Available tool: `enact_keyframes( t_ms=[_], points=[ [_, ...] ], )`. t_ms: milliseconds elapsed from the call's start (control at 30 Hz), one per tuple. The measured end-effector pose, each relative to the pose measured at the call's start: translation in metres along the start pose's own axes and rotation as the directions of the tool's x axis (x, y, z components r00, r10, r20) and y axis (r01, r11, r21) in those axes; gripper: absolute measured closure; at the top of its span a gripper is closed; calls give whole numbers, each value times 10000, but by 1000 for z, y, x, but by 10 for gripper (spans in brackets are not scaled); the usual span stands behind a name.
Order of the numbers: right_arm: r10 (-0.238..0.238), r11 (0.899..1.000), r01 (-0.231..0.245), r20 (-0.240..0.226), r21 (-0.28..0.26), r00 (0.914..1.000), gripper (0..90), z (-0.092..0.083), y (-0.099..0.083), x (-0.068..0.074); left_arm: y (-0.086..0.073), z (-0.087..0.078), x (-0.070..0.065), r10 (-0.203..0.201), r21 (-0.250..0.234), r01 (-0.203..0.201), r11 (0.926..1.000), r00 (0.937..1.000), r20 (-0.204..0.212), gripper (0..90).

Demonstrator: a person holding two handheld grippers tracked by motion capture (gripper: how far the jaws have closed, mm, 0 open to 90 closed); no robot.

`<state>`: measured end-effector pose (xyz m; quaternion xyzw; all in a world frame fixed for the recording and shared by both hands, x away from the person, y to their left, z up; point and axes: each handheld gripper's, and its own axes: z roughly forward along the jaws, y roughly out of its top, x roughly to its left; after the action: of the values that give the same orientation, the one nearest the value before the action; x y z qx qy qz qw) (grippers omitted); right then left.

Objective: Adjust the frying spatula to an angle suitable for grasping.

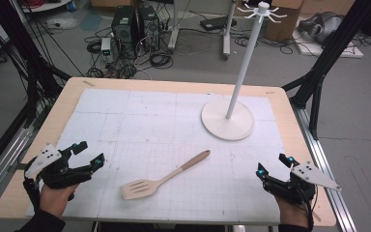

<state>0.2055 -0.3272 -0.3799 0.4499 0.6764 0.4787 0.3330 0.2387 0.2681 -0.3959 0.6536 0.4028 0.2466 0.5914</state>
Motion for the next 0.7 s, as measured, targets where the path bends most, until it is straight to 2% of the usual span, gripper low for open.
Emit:
enact_keyframes(
  t_ms=[133,233,400,467,500,533,567,600,700],
  points=[
    [101,9999,-101,3,-46,9999,198,0,-1,-2,-1,3,1,-62,65,63,10000,9999,-102,186],
    [184,9998,-184,-3,0,9998,198,0,-2,-3,0,2,1,-87,-27,87,10000,10000,-47,234],
    [380,9993,-380,-26,18,9993,199,0,-3,-4,0,1,-1,-26,-4,26,10000,10000,-87,236],
    [465,9989,-465,-27,-15,9989,202,1,-3,-4,0,0,-2,-29,-149,29,9999,10000,-19,275],
    [449,9990,-449,-31,26,9990,218,2,-3,-4,1,-1,-2,-169,-285,174,9994,9997,167,322],
    [348,9994,-348,-82,65,9994,242,3,-2,-3,1,0,-2,-102,-91,106,9999,9991,409,356],
    [348,9994,-348,-82,65,9994,242,3,-2,-3,1,0,-2,-102,-91,106,9999,9991,409,398],
    [334,9994,-333,-82,102,9994,245,4,-2,-2,1,0,-4,-84,42,82,10000,9981,612,398],
    [359,9993,-357,-139,141,9993,272,4,-2,2,0,1,-10,53,478,-116,9988,9916,1295,538]
  ],
)
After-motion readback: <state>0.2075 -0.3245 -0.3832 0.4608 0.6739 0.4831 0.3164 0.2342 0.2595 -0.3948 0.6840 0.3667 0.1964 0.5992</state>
